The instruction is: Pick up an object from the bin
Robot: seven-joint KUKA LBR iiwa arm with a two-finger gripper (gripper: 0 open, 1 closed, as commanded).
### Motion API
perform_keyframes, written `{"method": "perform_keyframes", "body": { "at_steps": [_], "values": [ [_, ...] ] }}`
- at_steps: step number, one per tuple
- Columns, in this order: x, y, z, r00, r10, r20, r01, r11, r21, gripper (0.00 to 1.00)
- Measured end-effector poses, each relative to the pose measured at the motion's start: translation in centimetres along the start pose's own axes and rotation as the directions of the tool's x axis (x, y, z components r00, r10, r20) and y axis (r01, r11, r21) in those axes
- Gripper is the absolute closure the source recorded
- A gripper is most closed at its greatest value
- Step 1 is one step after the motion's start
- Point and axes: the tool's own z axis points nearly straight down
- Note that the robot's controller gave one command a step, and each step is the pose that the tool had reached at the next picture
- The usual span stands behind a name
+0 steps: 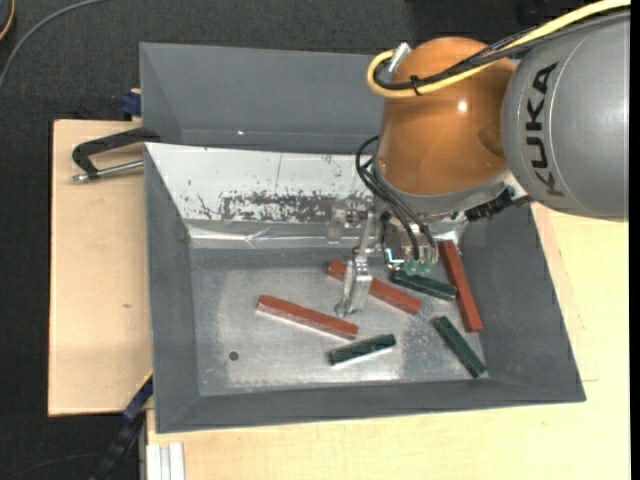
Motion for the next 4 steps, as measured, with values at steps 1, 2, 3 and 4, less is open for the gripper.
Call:
{"method": "perform_keyframes", "body": {
  "at_steps": [1,2,3,4],
  "values": [
    [0.6,0.4,10.5,0.967,-0.256,0.001,0.256,0.967,0.001,0.0],
    [-1.7,-1.9,17.3,0.998,-0.063,0.003,0.063,0.998,0.0,0.0],
    [-1.8,-1.9,17.1,0.998,-0.064,0.006,0.064,0.998,-0.001,1.0],
    [-3.4,-1.3,3.6,0.997,-0.07,0.022,0.07,0.998,-0.001,1.0]
  ]
}}
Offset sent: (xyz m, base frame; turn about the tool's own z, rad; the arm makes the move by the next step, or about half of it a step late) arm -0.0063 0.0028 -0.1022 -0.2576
